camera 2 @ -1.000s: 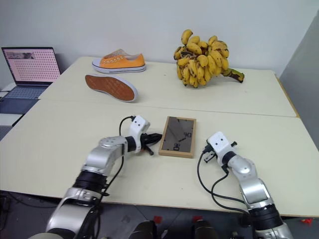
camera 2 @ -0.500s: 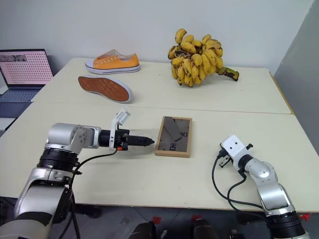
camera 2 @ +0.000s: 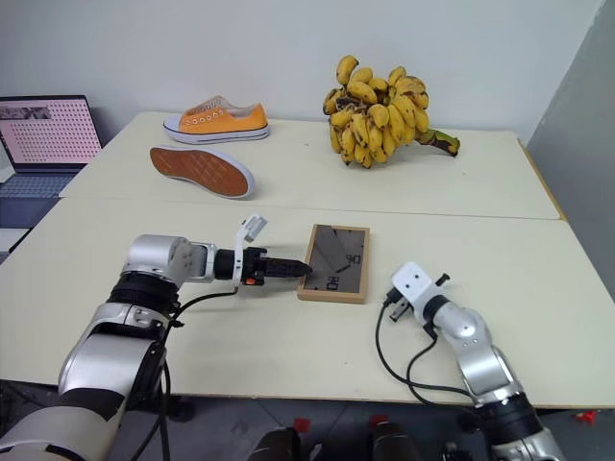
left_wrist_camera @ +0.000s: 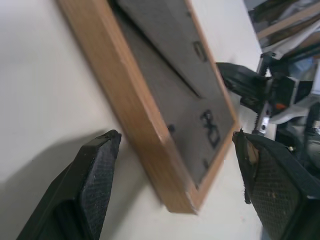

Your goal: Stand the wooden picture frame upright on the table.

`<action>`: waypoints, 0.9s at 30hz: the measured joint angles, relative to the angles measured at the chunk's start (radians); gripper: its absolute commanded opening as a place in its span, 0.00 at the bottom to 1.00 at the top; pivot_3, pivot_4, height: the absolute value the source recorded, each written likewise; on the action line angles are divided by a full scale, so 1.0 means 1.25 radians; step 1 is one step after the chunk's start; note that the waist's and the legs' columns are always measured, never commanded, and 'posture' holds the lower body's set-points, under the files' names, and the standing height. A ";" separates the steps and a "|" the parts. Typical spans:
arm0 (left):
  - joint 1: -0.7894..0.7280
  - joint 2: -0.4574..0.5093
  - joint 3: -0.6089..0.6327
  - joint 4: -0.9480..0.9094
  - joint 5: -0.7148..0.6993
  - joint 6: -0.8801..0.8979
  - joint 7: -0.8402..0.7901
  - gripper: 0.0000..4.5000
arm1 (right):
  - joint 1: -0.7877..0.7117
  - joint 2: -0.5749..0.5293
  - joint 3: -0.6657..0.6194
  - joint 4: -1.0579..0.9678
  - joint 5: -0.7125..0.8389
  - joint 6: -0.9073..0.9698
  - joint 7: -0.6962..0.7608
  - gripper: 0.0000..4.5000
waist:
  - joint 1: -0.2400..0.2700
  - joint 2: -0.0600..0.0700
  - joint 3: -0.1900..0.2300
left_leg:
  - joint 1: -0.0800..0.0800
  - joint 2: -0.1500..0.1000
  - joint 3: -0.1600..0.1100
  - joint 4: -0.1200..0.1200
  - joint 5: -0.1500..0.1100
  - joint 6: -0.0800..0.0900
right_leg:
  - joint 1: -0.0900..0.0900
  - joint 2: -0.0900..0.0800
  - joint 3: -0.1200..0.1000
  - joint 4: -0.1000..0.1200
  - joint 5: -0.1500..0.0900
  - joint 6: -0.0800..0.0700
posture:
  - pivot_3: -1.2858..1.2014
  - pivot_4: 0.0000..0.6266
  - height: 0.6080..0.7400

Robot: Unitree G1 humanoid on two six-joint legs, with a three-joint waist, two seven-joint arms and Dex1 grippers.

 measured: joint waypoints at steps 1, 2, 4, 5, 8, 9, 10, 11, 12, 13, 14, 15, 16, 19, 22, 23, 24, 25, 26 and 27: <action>-0.010 -0.005 0.000 0.015 0.005 -0.001 -0.001 0.85 | -0.011 0.017 0.007 0.010 -0.006 0.001 -0.006 0.00 | 0.000 0.000 0.000 | 0.000 0.000 0.000 0.000 0.000 0.000 | 0.000 0.000 0.000 0.000 0.000 0.000 | 0.52 0.24 1.00; -0.022 -0.009 -0.004 0.030 0.011 0.001 -0.002 0.85 | -0.020 0.030 0.016 0.015 -0.008 0.003 -0.010 0.00 | 0.000 0.000 0.000 | 0.000 0.000 0.000 0.000 0.000 0.000 | 0.000 0.000 0.000 0.000 0.000 0.000 | 0.52 0.24 1.00; -0.044 -0.018 -0.011 0.056 0.023 0.009 -0.004 0.85 | -0.025 0.051 0.034 0.016 -0.013 0.006 -0.011 0.00 | 0.000 0.000 0.000 | 0.000 0.000 0.000 0.000 0.000 0.000 | 0.000 0.000 0.000 0.000 0.000 0.000 | 0.52 0.24 1.00; -0.051 -0.020 -0.016 0.065 0.028 0.013 -0.004 0.85 | -0.025 0.053 0.037 0.016 -0.014 0.006 -0.011 0.00 | 0.001 0.000 0.000 | 0.000 -0.001 0.000 0.000 0.000 0.000 | 0.000 0.000 0.000 0.000 0.000 0.000 | 0.52 0.24 1.00; -0.069 -0.020 -0.022 0.094 0.037 0.018 -0.009 0.85 | -0.026 0.051 0.037 0.016 -0.014 0.005 -0.011 0.00 | 0.001 0.000 0.000 | 0.000 -0.001 0.000 0.000 0.000 0.000 | 0.000 0.000 0.000 0.000 0.000 0.000 | 0.52 0.24 1.00; -0.073 -0.020 -0.022 0.102 0.041 0.019 -0.011 0.85 | -0.026 0.050 0.037 0.016 -0.014 0.005 -0.012 0.00 | 0.001 0.000 0.000 | 0.000 -0.001 0.000 0.000 0.000 0.000 | 0.000 0.000 0.000 0.000 0.000 0.000 | 0.52 0.24 1.00; -0.077 -0.020 -0.021 0.111 0.042 0.019 -0.013 0.85 | -0.026 0.050 0.035 0.016 -0.014 0.005 -0.013 0.00 | 0.001 0.000 0.000 | 0.000 -0.001 0.000 0.000 0.000 0.000 | 0.000 0.000 0.000 0.000 0.000 0.000 | 0.52 0.24 1.00; -0.079 -0.020 -0.021 0.118 0.043 0.019 -0.015 0.85 | -0.026 0.049 0.032 0.016 -0.014 0.005 -0.014 0.00 | 0.001 0.000 0.000 | 0.000 -0.001 0.000 0.000 0.000 0.000 | 0.000 0.000 0.000 0.001 0.000 0.000 | 0.52 0.24 1.00; -0.079 -0.020 -0.020 0.120 0.044 0.019 -0.016 0.85 | -0.026 0.049 0.028 0.016 -0.014 0.005 -0.016 0.00 | 0.001 0.000 0.000 | 0.000 -0.001 0.000 0.000 0.000 0.000 | 0.000 0.000 0.000 0.001 0.000 0.000 | 0.52 0.24 1.00; -0.079 -0.020 -0.019 0.121 0.045 0.018 -0.018 0.85 | -0.026 0.049 0.027 0.016 -0.014 0.005 -0.018 0.00 | 0.001 0.000 0.000 | 0.000 -0.001 0.000 0.000 0.000 0.000 | 0.000 0.000 0.000 0.001 0.000 0.000 | 0.52 0.24 1.00; -0.079 -0.021 -0.017 0.121 0.047 0.018 -0.018 0.85 | -0.026 0.052 0.027 0.016 -0.014 0.006 -0.020 0.00 | 0.001 0.000 0.000 | 0.000 -0.001 0.000 0.000 0.000 0.000 | 0.000 0.000 0.000 0.001 0.000 0.000 | 0.52 0.24 1.00; -0.079 -0.022 -0.015 0.121 0.048 0.019 -0.018 0.85 | -0.026 0.057 0.027 0.016 -0.013 0.006 -0.022 0.00 | 0.001 0.000 0.000 | 0.000 -0.001 0.000 0.000 0.000 0.000 | 0.000 0.000 0.000 0.001 0.000 0.000 | 0.52 0.24 1.00; -0.079 -0.025 -0.013 0.121 0.049 0.020 -0.019 0.85 | -0.026 0.064 0.027 0.016 -0.013 0.007 -0.025 0.00 | 0.001 0.000 0.000 | 0.000 -0.001 0.000 0.000 0.000 0.000 | 0.000 0.000 0.000 0.001 0.000 0.000 | 0.52 0.24 1.00; -0.079 -0.033 -0.006 0.121 0.054 0.022 -0.019 0.85 | -0.026 0.083 0.028 0.016 -0.013 0.014 -0.031 0.00 | 0.003 0.000 0.000 | 0.000 -0.001 0.000 0.000 0.000 0.000 | 0.000 0.000 0.000 0.001 0.000 0.000 | 0.52 0.24 1.00; -0.083 -0.037 0.000 0.123 0.057 0.028 -0.019 0.85 | -0.029 0.098 0.028 0.016 -0.013 0.021 -0.037 0.00 | 0.004 0.000 0.000 | 0.000 -0.001 0.000 0.000 0.000 0.000 | 0.000 0.000 0.000 0.001 0.000 0.000 | 0.52 0.24 1.00; -0.084 -0.037 0.001 0.123 0.058 0.030 -0.019 0.85 | -0.031 0.102 0.027 0.017 -0.013 0.023 -0.042 0.00 | 0.004 0.000 0.000 | 0.000 -0.001 0.000 0.000 0.000 0.000 | 0.000 0.000 0.000 0.001 0.000 0.000 | 0.52 0.24 1.00; -0.085 -0.038 0.002 0.124 0.058 0.031 -0.020 0.85 | -0.032 0.105 0.026 0.018 -0.013 0.025 -0.045 0.00 | 0.003 0.000 0.000 | 0.000 -0.001 0.000 0.000 0.000 0.000 | 0.000 0.000 0.000 0.001 0.000 0.000 | 0.52 0.24 1.00; -0.085 -0.039 0.003 0.125 0.058 0.032 -0.020 0.85 | -0.035 0.108 0.026 0.021 -0.013 0.026 -0.046 0.00 | 0.003 0.000 0.000 | 0.000 -0.001 0.000 0.000 0.000 0.000 | 0.000 0.000 0.000 0.001 0.000 0.000 | 0.52 0.24 1.00; -0.085 -0.039 0.004 0.125 0.058 0.034 -0.021 0.85 | -0.036 0.109 0.026 0.022 -0.013 0.027 -0.047 0.00 | 0.004 0.000 0.000 | 0.000 -0.001 0.000 0.000 0.000 0.000 | 0.000 0.000 0.000 0.001 0.000 0.000 | 0.52 0.24 1.00; -0.086 -0.039 0.004 0.125 0.058 0.035 -0.022 0.85 | -0.036 0.110 0.026 0.022 -0.013 0.027 -0.048 0.00 | 0.004 0.000 0.000 | 0.000 -0.001 0.000 0.000 0.000 0.000 | 0.000 0.000 0.000 0.001 0.000 0.000 | 0.52 0.24 1.00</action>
